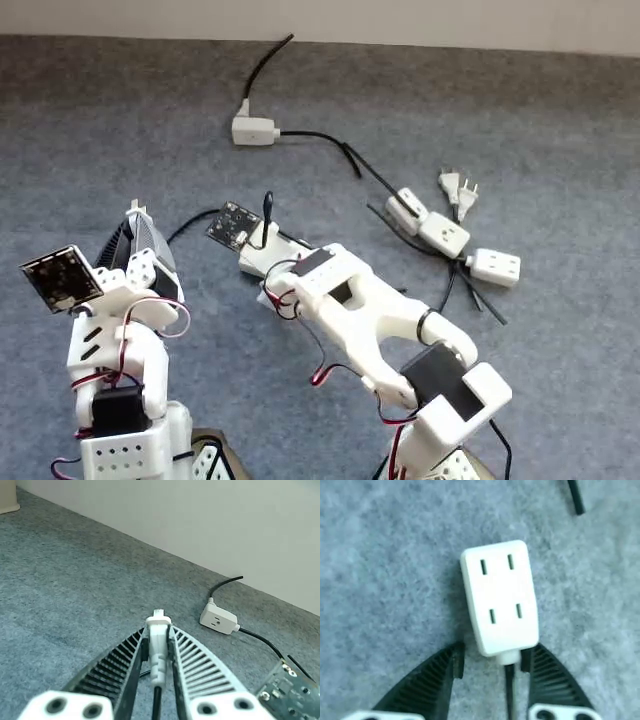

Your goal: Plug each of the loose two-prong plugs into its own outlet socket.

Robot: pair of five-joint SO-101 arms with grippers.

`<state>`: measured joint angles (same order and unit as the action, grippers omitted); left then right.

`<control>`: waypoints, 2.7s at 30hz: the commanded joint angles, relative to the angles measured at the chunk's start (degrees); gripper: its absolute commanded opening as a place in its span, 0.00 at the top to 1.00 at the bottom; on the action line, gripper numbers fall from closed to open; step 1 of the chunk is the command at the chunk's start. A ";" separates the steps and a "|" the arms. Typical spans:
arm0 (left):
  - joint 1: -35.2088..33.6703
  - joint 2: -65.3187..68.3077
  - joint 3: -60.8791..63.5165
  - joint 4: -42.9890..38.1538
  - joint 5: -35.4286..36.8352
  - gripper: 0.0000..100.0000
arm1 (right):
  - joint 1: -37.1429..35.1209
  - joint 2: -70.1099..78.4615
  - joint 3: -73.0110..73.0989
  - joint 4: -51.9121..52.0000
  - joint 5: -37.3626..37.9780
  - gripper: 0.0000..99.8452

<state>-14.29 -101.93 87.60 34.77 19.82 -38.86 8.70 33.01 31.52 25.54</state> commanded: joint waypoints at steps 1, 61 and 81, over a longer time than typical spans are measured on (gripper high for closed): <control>-0.57 0.22 -0.40 -1.58 0.35 0.99 | 2.68 0.22 -5.23 -1.01 -6.42 0.93; 9.10 68.26 -51.91 19.52 3.87 0.99 | 35.38 0.57 -26.68 44.18 -42.90 0.75; 24.57 81.89 -70.99 34.73 22.86 0.99 | 37.93 0.48 -4.44 15.78 -46.86 0.75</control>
<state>9.71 -19.91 18.51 69.14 43.47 -2.81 8.79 28.53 49.54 -18.51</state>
